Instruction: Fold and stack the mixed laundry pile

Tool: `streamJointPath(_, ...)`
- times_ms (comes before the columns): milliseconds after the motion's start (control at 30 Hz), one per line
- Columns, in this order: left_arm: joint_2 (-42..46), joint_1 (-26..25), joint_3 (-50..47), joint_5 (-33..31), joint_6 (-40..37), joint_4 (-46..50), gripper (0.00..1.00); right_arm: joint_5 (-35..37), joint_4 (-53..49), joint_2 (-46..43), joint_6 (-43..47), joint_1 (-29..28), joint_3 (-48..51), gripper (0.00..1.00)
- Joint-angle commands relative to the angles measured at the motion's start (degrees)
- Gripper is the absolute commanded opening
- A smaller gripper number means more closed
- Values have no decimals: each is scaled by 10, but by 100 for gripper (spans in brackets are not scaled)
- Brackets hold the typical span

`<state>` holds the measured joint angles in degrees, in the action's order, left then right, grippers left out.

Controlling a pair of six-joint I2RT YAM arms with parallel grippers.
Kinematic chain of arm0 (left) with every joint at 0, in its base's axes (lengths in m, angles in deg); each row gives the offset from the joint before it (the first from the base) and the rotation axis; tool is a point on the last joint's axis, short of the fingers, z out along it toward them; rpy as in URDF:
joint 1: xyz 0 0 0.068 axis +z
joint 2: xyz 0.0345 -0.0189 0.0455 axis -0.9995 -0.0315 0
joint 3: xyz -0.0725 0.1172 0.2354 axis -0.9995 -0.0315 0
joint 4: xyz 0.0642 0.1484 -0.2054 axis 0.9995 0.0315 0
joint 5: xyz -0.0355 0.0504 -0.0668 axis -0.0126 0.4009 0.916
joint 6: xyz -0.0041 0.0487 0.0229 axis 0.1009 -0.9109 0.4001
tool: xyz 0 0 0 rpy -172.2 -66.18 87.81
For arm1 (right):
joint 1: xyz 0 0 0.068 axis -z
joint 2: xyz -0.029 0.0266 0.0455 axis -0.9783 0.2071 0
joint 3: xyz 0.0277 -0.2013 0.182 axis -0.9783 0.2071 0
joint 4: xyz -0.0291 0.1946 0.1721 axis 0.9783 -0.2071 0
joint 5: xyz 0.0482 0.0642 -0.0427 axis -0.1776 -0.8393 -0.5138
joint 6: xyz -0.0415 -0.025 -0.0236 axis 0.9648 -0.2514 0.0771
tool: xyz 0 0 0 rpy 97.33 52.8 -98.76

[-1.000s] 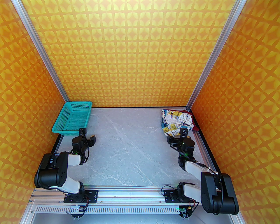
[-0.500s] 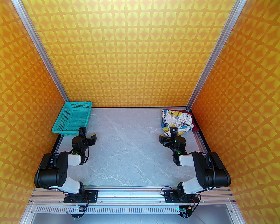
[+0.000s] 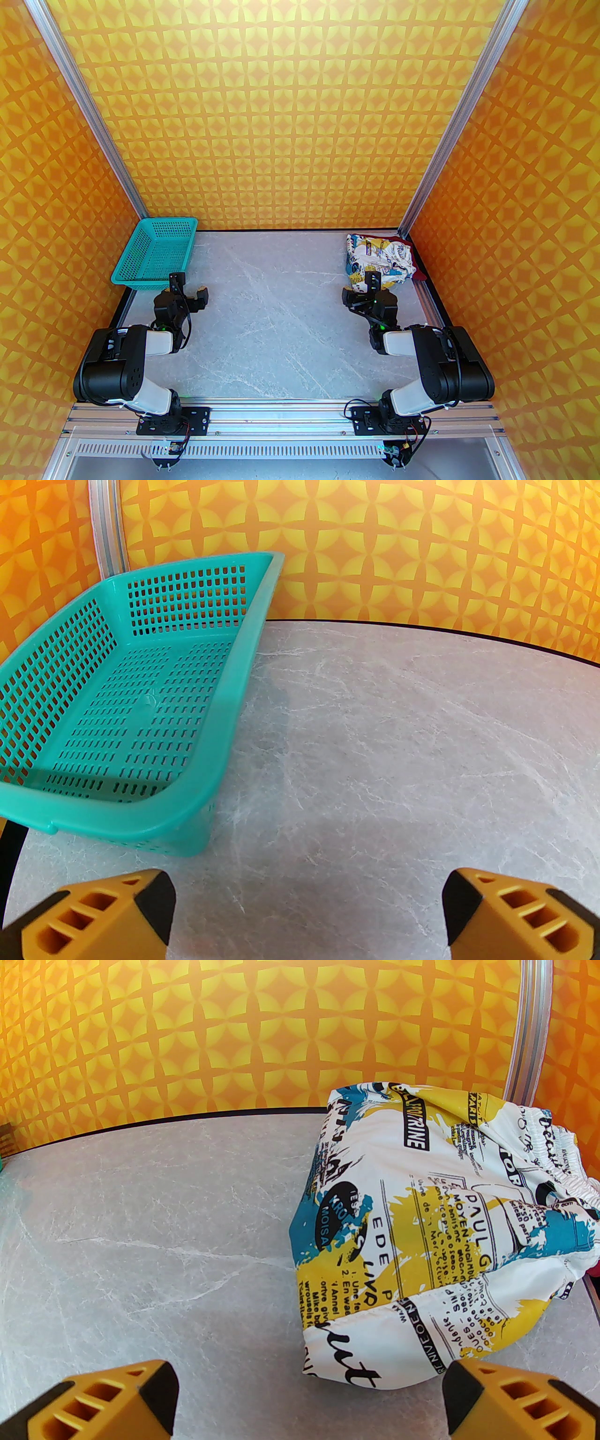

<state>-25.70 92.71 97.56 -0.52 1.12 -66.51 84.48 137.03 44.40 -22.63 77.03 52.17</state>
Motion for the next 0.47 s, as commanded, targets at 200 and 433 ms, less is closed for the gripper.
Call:
streamJointPath(200,0,2,8,10,-4,-10,99,22,-12,-9,9,-9,-19,99)
streamJointPath(433,-1,2,8,10,-4,-8,99,24,-13,-10,11,-12,-19,98)
